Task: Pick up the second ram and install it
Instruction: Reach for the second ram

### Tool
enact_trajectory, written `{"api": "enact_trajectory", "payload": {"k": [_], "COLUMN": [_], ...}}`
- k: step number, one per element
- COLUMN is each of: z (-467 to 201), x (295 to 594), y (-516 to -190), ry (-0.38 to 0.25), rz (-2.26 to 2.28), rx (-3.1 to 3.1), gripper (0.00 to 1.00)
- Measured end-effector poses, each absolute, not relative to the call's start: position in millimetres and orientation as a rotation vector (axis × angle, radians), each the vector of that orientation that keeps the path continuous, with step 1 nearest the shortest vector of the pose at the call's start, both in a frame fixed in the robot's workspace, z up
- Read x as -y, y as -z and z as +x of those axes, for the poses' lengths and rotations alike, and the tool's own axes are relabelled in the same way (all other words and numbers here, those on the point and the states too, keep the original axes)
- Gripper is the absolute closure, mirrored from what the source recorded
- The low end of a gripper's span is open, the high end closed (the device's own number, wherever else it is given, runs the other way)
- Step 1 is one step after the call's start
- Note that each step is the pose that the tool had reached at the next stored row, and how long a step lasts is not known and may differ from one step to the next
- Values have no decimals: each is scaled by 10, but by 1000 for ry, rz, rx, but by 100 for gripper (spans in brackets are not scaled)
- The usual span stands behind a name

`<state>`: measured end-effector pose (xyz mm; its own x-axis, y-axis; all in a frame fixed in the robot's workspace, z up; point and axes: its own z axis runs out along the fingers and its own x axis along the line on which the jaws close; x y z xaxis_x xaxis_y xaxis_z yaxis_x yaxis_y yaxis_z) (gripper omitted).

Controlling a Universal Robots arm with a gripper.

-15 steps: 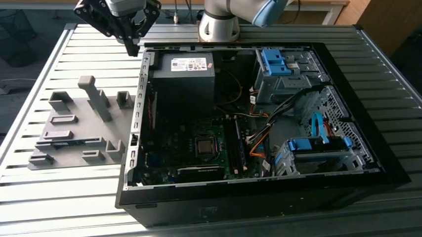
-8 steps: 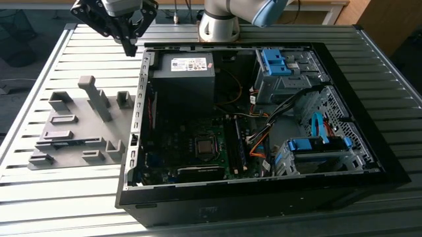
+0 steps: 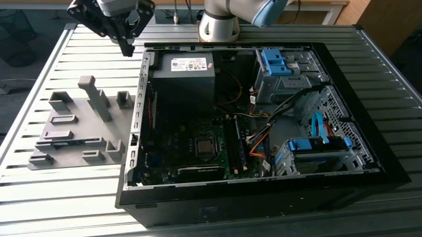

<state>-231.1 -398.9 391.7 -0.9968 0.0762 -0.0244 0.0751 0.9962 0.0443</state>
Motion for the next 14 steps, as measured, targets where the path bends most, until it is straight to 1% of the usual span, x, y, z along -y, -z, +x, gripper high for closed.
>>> {"api": "enact_trajectory", "payload": {"k": [14], "z": [-2396], "x": [3989], "y": [-3915], "ry": [-68], "rz": [118], "rx": [-3113], "gripper": [89]}}
